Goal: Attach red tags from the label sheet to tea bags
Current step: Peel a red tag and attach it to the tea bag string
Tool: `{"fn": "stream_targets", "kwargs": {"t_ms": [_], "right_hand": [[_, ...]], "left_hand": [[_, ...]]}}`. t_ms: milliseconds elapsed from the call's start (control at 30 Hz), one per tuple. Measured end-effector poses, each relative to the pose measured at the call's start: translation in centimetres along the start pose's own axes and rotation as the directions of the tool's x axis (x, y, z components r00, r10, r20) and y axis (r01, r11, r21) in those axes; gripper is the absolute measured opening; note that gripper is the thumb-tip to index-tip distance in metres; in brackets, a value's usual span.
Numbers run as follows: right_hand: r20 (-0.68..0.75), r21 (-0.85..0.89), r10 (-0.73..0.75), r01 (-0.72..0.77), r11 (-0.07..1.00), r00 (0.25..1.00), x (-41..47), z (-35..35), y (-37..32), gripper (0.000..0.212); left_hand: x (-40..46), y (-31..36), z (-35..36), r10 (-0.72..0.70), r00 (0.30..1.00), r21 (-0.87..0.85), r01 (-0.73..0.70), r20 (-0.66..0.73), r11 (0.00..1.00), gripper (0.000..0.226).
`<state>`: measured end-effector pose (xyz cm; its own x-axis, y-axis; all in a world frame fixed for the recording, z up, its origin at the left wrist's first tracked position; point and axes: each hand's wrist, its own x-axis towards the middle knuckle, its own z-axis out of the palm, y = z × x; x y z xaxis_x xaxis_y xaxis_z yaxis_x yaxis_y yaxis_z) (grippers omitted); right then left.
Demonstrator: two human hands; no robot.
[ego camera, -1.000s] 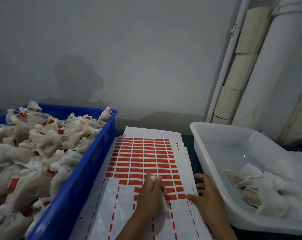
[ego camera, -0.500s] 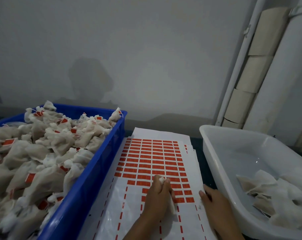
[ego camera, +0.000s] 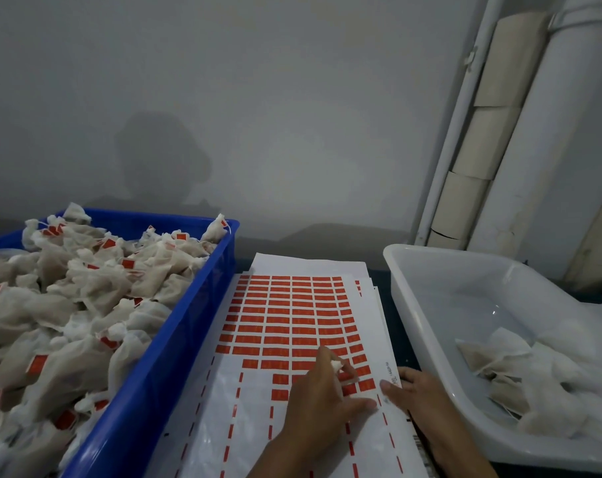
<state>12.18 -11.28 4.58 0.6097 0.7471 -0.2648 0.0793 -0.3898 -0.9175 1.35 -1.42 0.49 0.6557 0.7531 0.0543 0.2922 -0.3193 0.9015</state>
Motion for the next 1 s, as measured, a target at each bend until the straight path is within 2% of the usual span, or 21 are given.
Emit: {"fn": "stream_targets", "kwargs": {"t_ms": [167,300,400,533,667,1000], "right_hand": [[-0.053,0.067,-0.095,0.099,0.993,0.994,0.2,0.1,0.3,0.047],[-0.048,-0.034,-0.115,0.113,0.993,0.992,0.7,0.4,0.9,0.032],[-0.079,-0.015,-0.117,0.116,0.993,0.990,0.8,0.7,1.0,0.021],[-0.084,0.049,-0.161,0.165,0.985,0.983,0.5,0.5,0.9,0.027],[-0.061,0.103,-0.137,0.142,0.984,0.989,0.6,0.2,1.1,0.022],[-0.050,0.204,-0.091,0.099,0.974,0.995,1.0,0.0,0.6,0.032]], "left_hand": [[-0.1,0.2,0.4,0.009,1.000,0.044,-0.009,-0.011,0.999,0.063],[-0.2,0.1,0.4,0.004,1.000,0.050,-0.004,-0.006,0.999,0.063],[-0.1,0.1,0.4,-0.004,1.000,0.049,0.005,-0.017,0.999,0.060],[0.0,-0.2,0.4,-0.007,0.999,0.060,0.009,-0.036,0.998,0.056],[0.1,-0.4,0.5,-0.008,0.999,0.049,0.011,-0.052,0.999,0.051],[-0.1,0.1,0.4,-0.049,0.999,-0.010,0.049,-0.016,0.999,0.053]]}}
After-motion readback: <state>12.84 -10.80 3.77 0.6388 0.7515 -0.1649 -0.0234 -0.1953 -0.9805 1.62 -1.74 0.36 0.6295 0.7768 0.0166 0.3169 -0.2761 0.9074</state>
